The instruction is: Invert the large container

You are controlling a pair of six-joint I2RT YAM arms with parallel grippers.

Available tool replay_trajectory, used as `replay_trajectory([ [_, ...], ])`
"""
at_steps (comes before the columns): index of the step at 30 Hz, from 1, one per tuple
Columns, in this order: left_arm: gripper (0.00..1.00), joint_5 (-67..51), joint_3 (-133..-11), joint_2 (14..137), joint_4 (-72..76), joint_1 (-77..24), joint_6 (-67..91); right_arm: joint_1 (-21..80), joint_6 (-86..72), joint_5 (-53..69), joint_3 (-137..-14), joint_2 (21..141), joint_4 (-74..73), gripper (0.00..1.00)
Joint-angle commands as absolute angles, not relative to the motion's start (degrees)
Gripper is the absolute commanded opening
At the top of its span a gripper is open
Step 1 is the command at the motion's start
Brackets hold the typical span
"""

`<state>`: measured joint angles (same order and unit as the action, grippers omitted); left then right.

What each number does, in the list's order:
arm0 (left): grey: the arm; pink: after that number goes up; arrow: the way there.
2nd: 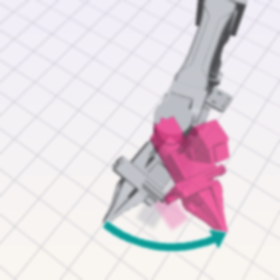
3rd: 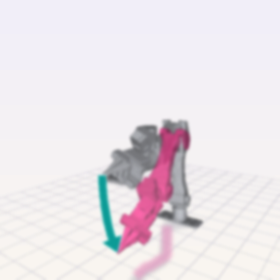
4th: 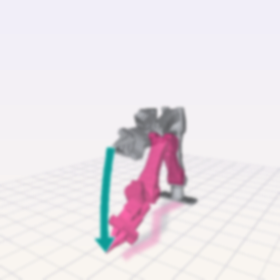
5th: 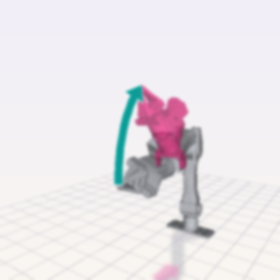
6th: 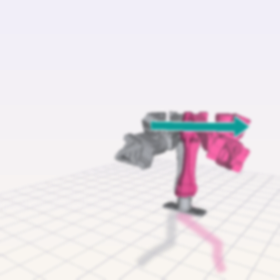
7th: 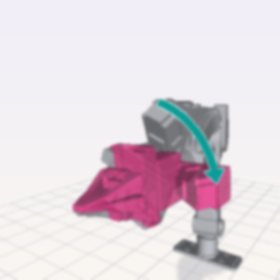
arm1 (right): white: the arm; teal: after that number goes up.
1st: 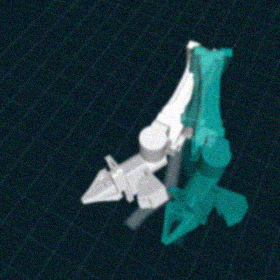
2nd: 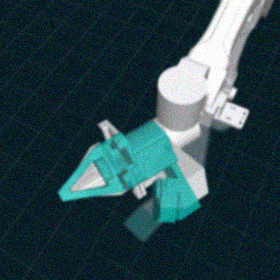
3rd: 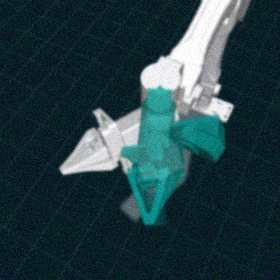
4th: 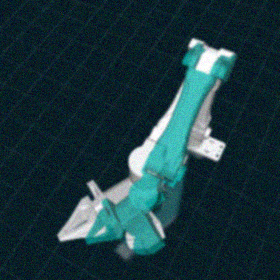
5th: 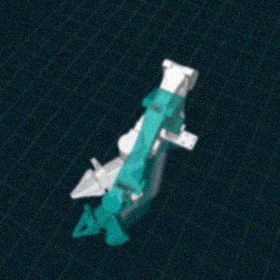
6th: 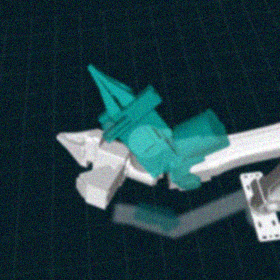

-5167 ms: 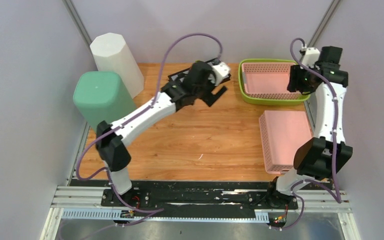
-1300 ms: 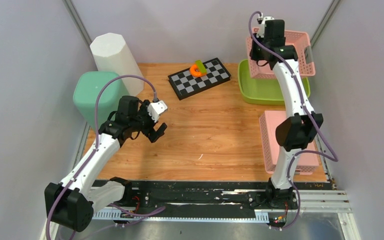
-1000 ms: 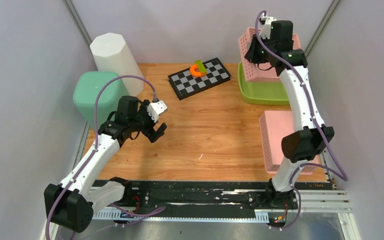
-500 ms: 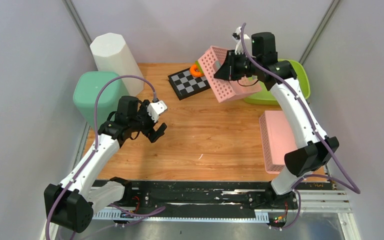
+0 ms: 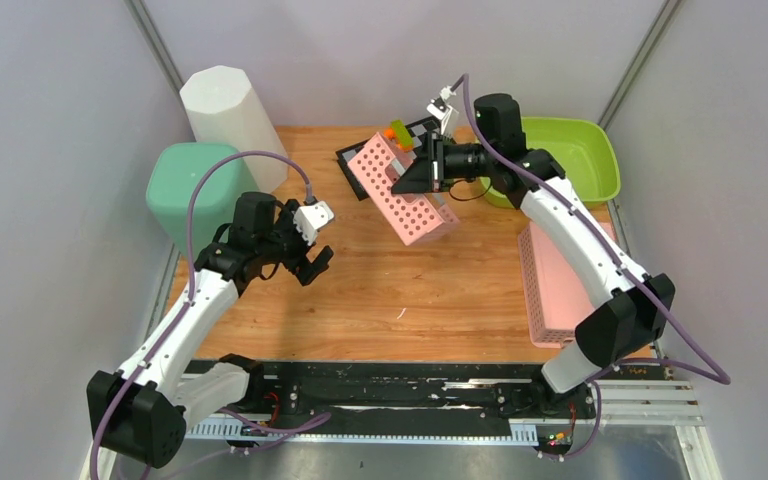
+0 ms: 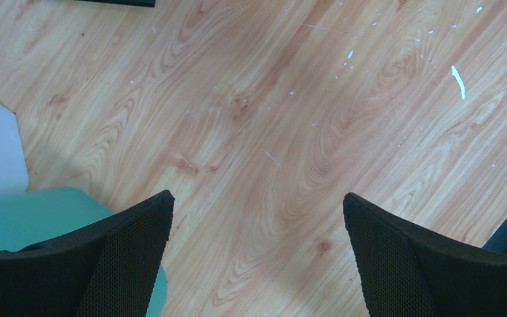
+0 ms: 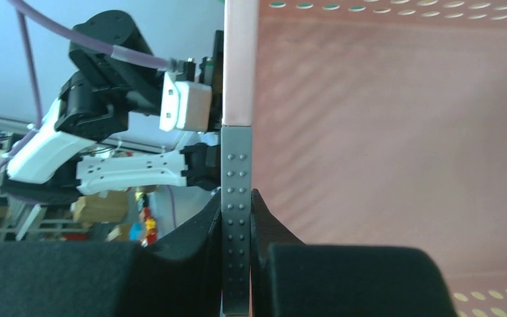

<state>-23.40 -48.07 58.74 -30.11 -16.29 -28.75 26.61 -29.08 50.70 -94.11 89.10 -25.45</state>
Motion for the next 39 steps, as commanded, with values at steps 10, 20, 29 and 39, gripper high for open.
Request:
replay_trajectory([
  [10, 1.0, -24.8, -47.8, 58.1, -30.5, -16.0, -29.6, 28.2, -58.8, 62.6, -78.0, 85.1, 11.6, 0.03],
  [20, 1.0, -25.0, -47.8, 58.0, -30.8, -16.0, -29.8, 28.1, -76.0, 60.4, -67.3, 83.8, 30.1, 0.03],
  [29, 1.0, -25.4, -47.8, 58.0, -30.8, -16.0, -29.7, 22.4, -77.8, 58.3, -61.2, 83.9, 31.0, 0.03],
  [39, 1.0, -26.9, -49.4, 60.4, -30.3, -16.0, -28.3, 13.1, -74.4, 58.7, -59.0, 87.6, 23.2, 0.03],
])
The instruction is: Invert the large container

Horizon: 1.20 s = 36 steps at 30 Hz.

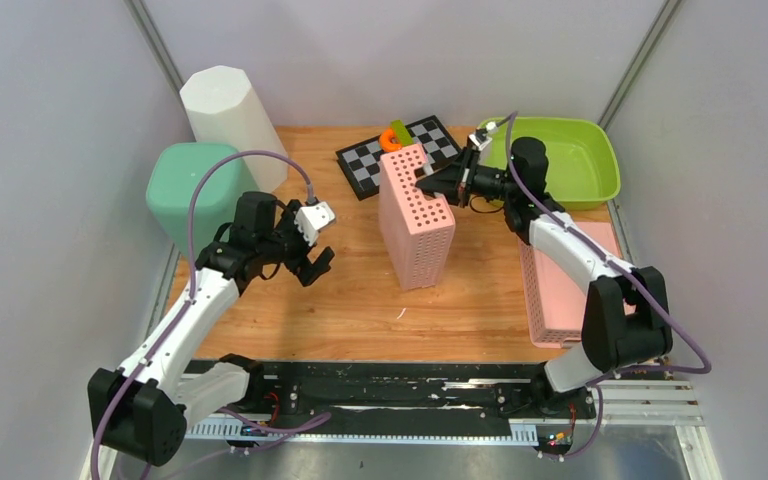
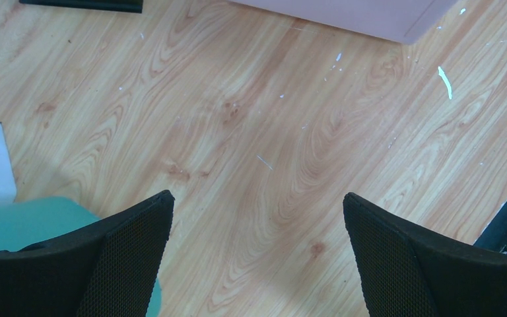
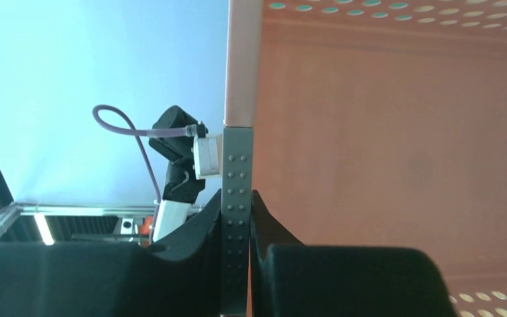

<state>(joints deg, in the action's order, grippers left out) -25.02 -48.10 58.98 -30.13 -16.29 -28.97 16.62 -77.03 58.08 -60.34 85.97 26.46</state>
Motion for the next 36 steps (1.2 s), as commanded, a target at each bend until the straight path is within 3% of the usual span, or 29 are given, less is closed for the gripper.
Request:
replay_trajectory([
  [1, 1.0, -27.0, -49.9, 61.2, -30.1, -16.0, -28.1, 12.3, -74.1, 59.0, -58.9, 88.2, 23.1, 0.03],
  [9, 1.0, -27.5, -54.9, 68.3, -31.8, -16.0, -28.1, 7.0, -64.7, 63.7, -63.6, 91.3, 12.1, 0.21],
  [19, 1.0, -30.1, -57.4, 73.0, -30.1, -16.0, -25.7, 1.7, -53.8, 65.1, -70.5, 93.1, -3.0, 0.36],
  [29, 1.0, -33.1, -57.7, 75.6, -29.7, -16.0, -24.1, -2.8, -49.4, 66.4, -74.2, 93.6, -8.8, 0.4],
  [36, 1.0, -34.4, -57.7, 78.0, -29.0, -16.0, -23.0, -3.4, -47.9, 67.3, -74.1, 93.9, -10.2, 0.37],
])
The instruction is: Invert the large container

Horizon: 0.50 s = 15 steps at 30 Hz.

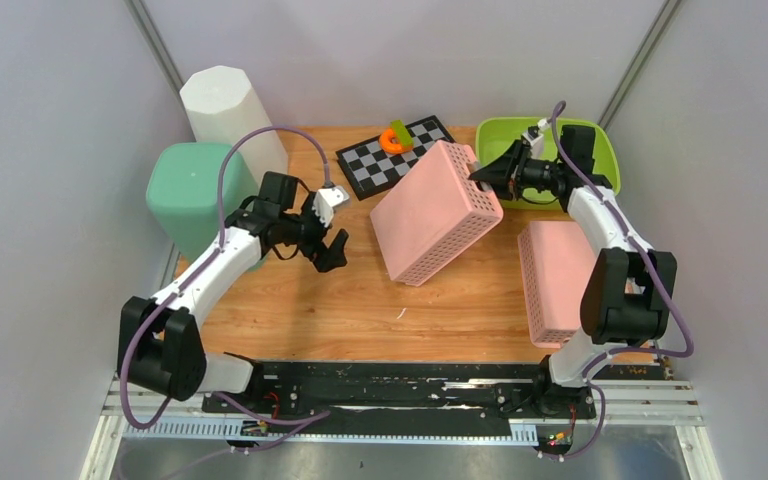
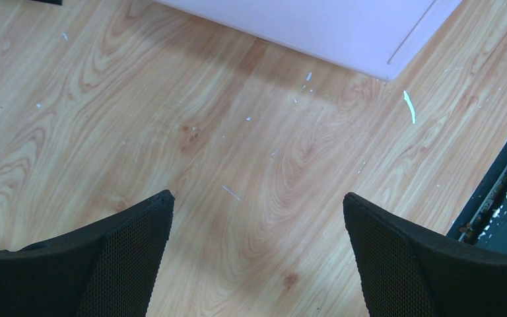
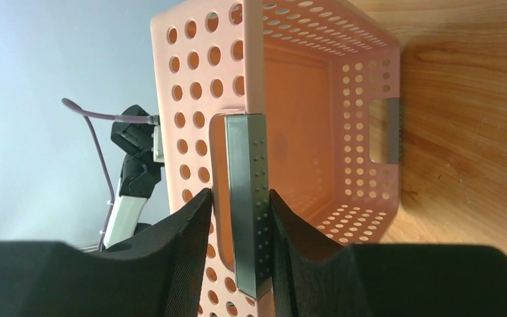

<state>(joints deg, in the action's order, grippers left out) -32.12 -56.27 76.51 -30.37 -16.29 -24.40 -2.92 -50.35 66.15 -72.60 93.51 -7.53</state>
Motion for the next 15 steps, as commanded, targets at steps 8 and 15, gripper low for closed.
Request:
replay_trajectory([
  [8, 1.0, -34.7, -58.2, 81.5, -28.4, -16.0, -21.4, -3.4, -46.8, 68.6, -72.2, 93.6, -10.2, 0.38],
  [15, 1.0, -35.2, -59.4, 83.9, -28.4, -16.0, -20.1, -2.2, -43.6, 69.6, -72.1, 93.1, -12.4, 0.45],
])
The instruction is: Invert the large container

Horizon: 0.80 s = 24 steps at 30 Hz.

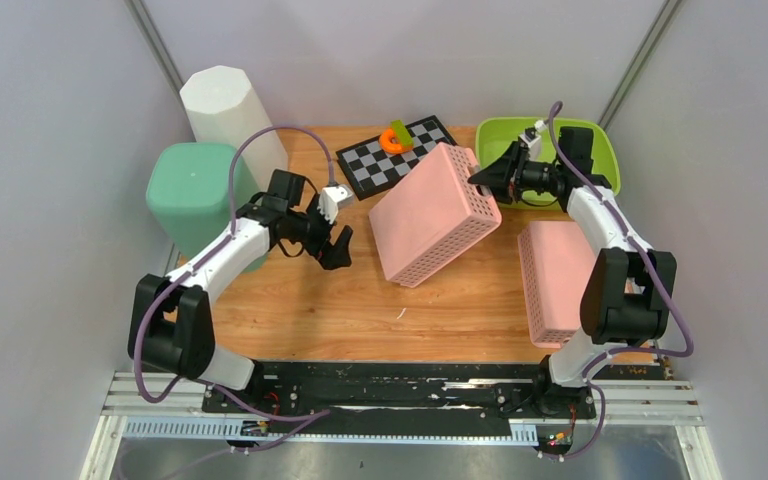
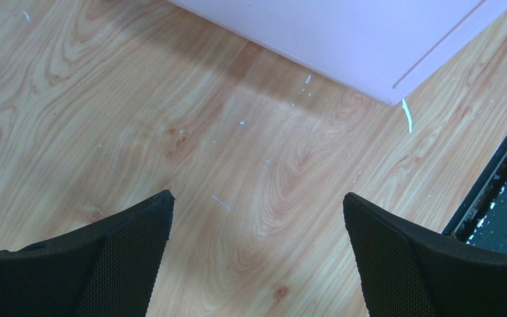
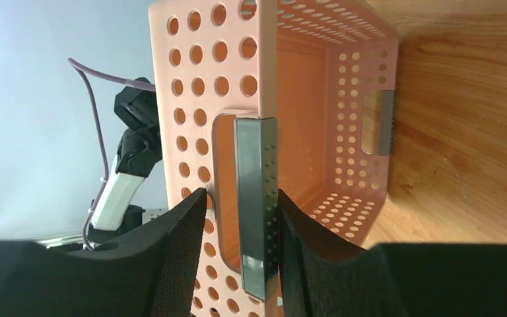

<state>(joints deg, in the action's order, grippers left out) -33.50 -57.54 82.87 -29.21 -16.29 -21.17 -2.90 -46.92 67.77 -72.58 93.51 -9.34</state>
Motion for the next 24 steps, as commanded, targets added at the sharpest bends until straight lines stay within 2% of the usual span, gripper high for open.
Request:
replay_trajectory([
  [1, 1.0, -35.2, -59.5, 84.0, -28.5, -16.0, -20.0, -1.9, -43.2, 69.7, -72.0, 93.1, -12.7, 0.46],
  [14, 1.0, -35.0, -60.0, 85.9, -27.9, -14.9, -16.4, 2.0, -40.3, 70.0, -69.7, 94.4, -13.4, 0.46],
  [24, 1.0, -49.4, -62.1, 94.0, -28.3, -7.0, -10.7, 4.8, -38.1, 69.3, -68.0, 95.8, -11.2, 0.47],
])
